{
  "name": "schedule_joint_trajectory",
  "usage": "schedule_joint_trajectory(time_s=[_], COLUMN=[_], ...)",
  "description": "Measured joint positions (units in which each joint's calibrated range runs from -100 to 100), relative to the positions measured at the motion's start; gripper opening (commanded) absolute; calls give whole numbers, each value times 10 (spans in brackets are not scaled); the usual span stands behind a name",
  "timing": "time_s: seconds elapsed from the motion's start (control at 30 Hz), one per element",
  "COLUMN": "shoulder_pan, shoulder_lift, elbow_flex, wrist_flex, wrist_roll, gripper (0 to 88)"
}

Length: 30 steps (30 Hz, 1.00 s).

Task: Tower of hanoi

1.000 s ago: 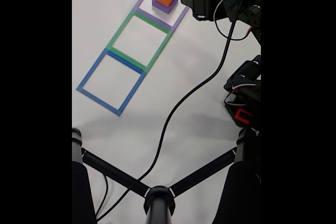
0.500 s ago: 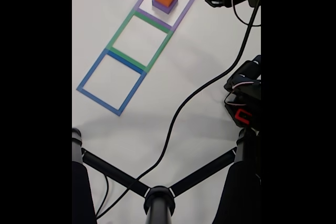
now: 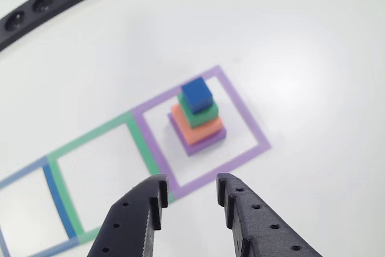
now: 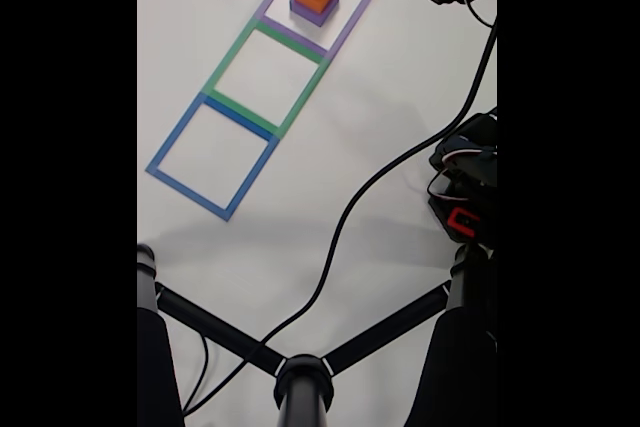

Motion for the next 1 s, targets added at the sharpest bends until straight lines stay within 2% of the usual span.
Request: schedule_joint_trajectory(time_s=[0.27, 0.33, 0.47, 0.6, 0.8, 1.0], shoulder_pan=[7, 8, 10, 15, 23, 34], shoulder_lift=[-81, -95, -95, -68, -29, -12], elbow_flex=[260, 321, 375, 436, 555, 588], wrist_flex=[-181, -224, -289, -399, -624, -689], wrist_roll=[65, 99, 124, 122, 128, 134], gripper=[85, 90, 135, 184, 263, 319])
